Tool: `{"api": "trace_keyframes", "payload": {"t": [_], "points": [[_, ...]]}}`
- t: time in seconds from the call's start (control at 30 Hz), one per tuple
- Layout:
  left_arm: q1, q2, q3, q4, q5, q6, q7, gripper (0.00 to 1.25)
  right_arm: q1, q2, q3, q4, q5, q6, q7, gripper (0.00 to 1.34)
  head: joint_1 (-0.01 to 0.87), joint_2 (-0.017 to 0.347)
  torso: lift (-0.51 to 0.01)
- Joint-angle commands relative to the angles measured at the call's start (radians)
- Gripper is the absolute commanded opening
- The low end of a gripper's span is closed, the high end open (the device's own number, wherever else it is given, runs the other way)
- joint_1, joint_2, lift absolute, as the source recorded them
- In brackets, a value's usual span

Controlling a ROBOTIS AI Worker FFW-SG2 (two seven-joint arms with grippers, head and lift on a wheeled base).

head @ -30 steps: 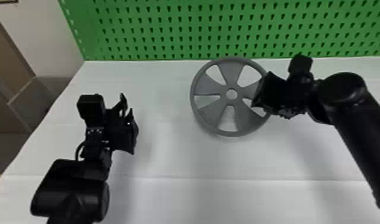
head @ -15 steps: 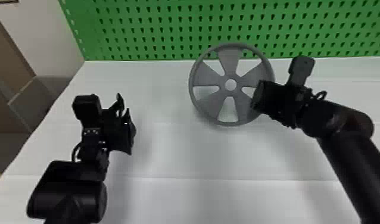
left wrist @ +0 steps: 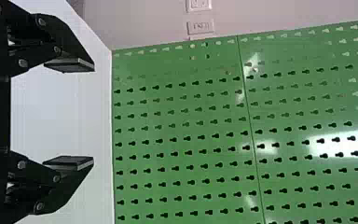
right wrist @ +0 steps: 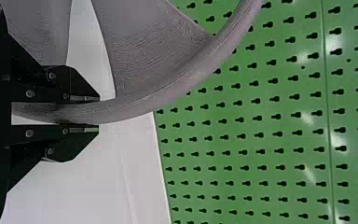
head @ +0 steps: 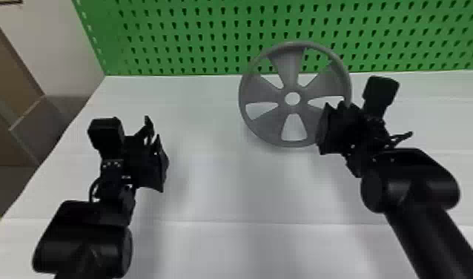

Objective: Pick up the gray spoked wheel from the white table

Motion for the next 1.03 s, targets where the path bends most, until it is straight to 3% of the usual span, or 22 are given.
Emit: {"api": "trace_keyframes", "payload": {"t": [0.0,0.23,0.37,1.0], "points": [[0.000,-0.002,-0.005,0.000,0.016,-0.003,0.000,0.71,0.046,0.008,-0.015,-0.006,0.081,-0.142,0.009,0.16,0.779,0.112,-0.068],[0.001,-0.002,-0.017,0.000,0.043,-0.010,0.000,0.71,0.100,0.024,-0.032,0.001,0.146,-0.267,0.010,0.13,0.779,0.112,-0.068],[0.004,-0.002,-0.019,0.000,0.060,-0.013,0.000,0.72,0.108,0.018,-0.016,-0.002,0.180,-0.287,0.010,0.13,0.779,0.112,-0.068],[-0.005,-0.002,-0.019,0.003,0.097,-0.013,-0.057,0.72,0.125,0.021,-0.021,-0.026,0.167,-0.327,0.044,0.13,0.779,0.112,-0.068]]}}
